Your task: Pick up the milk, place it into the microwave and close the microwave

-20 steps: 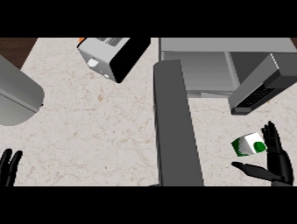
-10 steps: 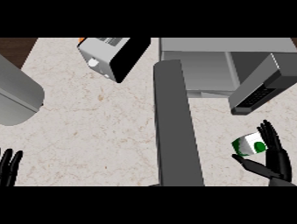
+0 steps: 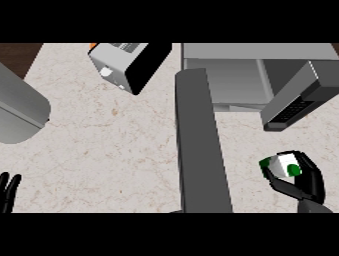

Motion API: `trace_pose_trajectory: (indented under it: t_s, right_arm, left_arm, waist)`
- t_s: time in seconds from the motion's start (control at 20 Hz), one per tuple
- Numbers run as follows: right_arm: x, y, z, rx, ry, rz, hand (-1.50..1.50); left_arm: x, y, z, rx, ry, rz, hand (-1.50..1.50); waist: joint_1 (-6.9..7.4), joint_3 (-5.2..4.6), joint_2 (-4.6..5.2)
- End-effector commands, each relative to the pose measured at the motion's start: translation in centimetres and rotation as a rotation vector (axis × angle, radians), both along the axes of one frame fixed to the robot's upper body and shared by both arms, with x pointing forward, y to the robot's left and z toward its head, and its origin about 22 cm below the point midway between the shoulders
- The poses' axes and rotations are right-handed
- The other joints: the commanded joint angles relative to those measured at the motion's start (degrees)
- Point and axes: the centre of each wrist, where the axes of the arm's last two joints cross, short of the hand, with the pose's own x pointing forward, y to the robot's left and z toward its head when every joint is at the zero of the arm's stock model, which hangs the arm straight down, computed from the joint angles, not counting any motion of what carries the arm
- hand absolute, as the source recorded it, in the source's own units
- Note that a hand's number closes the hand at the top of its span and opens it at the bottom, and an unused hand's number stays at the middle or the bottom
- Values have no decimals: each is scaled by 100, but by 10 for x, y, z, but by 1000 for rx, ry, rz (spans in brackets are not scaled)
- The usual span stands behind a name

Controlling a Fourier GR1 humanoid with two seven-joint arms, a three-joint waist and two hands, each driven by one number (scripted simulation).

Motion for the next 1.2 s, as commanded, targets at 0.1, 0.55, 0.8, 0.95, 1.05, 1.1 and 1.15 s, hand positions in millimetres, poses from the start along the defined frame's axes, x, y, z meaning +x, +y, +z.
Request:
trace_pose_trajectory:
  t_s: [0.1,0.55,0.8,0.95,1.05,1.1,1.15]
  right_arm:
    - [6,18,1,148,-143,154,150]
    - [48,43,25,142,-132,366,150]
    - [43,63,41,95,-136,450,150]
    - [37,77,60,56,-129,472,150]
    - [39,87,83,46,-157,442,150]
    - [22,92,75,58,-126,445,150]
    - [4,93,78,84,-148,447,150]
  left_arm:
    - [-2,6,6,8,23,14,-150]
    - [4,8,1,-4,-7,7,-150]
    - [-16,17,-8,15,13,14,-150]
    - [-26,18,1,6,6,28,-150]
    - [-16,15,0,5,2,53,-150]
    - [-25,16,0,-3,17,17,-150]
    - [-19,29,-5,-12,25,39,-150]
  waist:
    - [-59,-9,-23]
    - [-31,-8,-8]
    - [-111,-22,-54]
    - [-142,-25,-69]
    - [-154,-23,-56]
    - [-108,-18,-43]
    - [-176,-24,-56]
